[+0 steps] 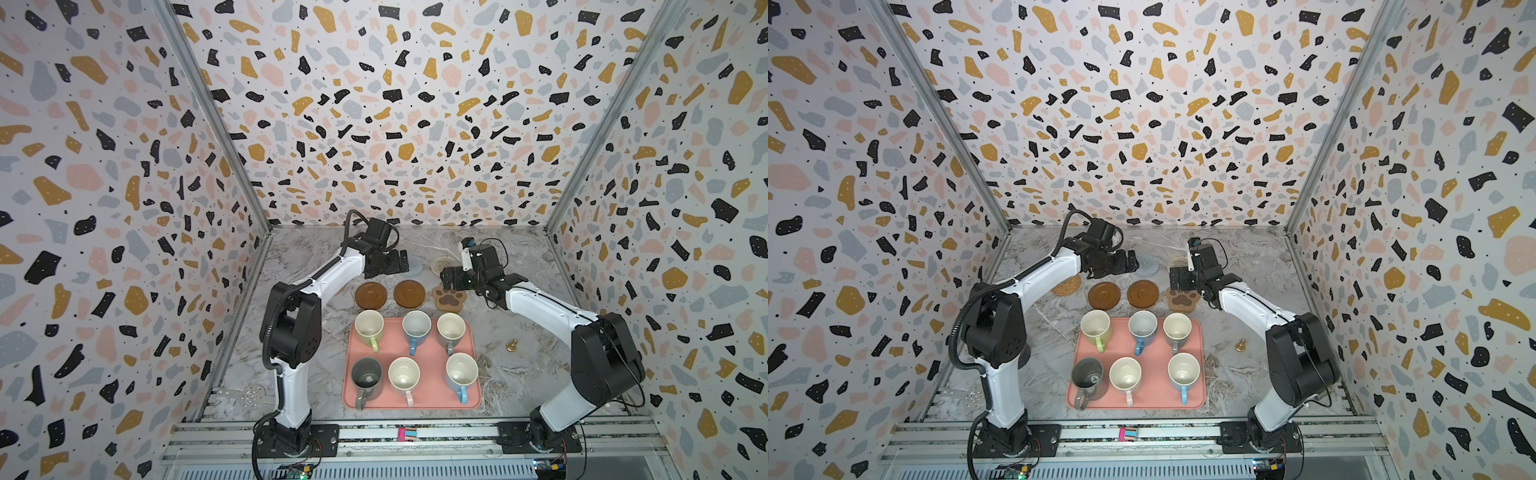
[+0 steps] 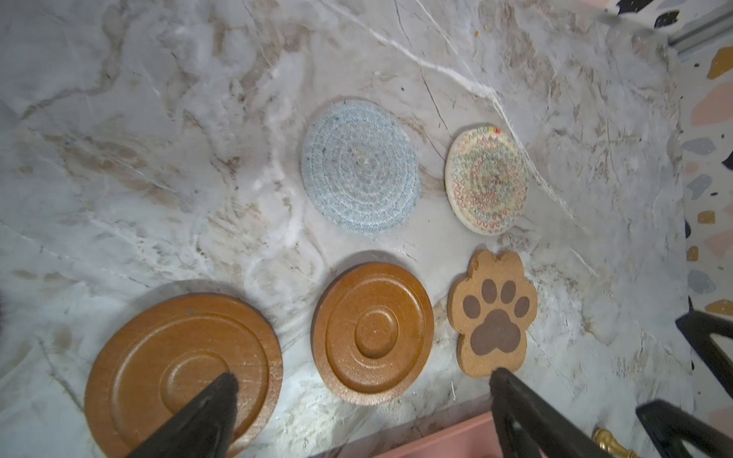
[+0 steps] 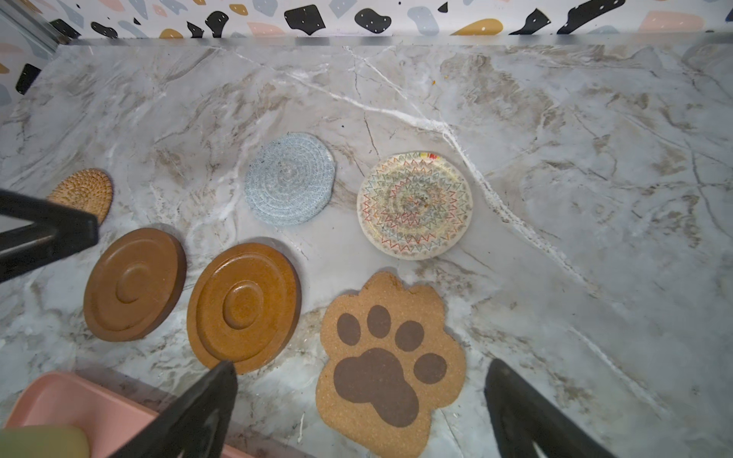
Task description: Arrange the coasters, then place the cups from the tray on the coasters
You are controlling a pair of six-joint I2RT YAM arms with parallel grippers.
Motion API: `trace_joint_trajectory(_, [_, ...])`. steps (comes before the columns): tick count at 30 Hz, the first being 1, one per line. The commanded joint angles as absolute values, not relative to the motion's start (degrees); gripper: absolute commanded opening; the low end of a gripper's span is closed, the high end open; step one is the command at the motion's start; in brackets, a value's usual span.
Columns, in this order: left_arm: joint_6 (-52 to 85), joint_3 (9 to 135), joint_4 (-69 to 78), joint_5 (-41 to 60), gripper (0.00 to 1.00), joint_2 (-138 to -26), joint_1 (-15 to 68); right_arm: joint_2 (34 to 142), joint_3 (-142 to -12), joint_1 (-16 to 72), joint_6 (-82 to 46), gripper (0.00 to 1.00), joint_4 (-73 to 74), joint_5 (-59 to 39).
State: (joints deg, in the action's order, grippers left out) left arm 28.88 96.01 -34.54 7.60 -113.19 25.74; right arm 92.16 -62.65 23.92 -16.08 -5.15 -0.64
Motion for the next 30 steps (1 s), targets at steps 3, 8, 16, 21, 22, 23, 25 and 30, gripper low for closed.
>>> trace_joint_trajectory(3, [25.5,95.1,-44.5,7.0,1.0,-114.4,25.1,92.4,-60.7,21.9,-8.2,0.99,-4.7,-3.7])
trace_joint_trajectory(8, [26.4,91.6,-41.1,8.4,1.0,-114.3,25.1,96.8,-61.5,21.7,-5.4,0.99,-5.3,-0.9])
trace_joint_trajectory(16, [26.9,97.7,-42.8,10.4,1.0,-119.4,25.2,103.1,-68.3,21.5,-5.1,0.99,-7.2,-0.5])
trace_joint_trajectory(21, [27.9,97.7,-42.3,7.5,1.0,-120.5,25.0,105.3,-70.3,21.4,-6.9,0.99,-7.0,0.5])
trace_joint_trajectory(22, [28.9,96.2,-40.7,7.7,1.0,-120.1,25.0,105.7,-70.2,21.4,-7.5,0.99,-6.3,1.2])
trace_joint_trajectory(23, [29.5,94.9,-38.9,8.4,1.0,-119.9,24.9,106.0,-70.4,21.4,-8.1,0.99,-6.1,2.0])
trace_joint_trajectory(25, [30.3,93.4,-36.9,9.4,1.0,-119.6,24.7,107.1,-72.4,21.4,-9.9,0.99,-8.2,3.5])
trace_joint_trajectory(30, [26.8,97.6,-40.7,9.2,1.0,-122.8,24.2,109.1,-75.7,21.5,-11.9,0.99,-9.7,4.0])
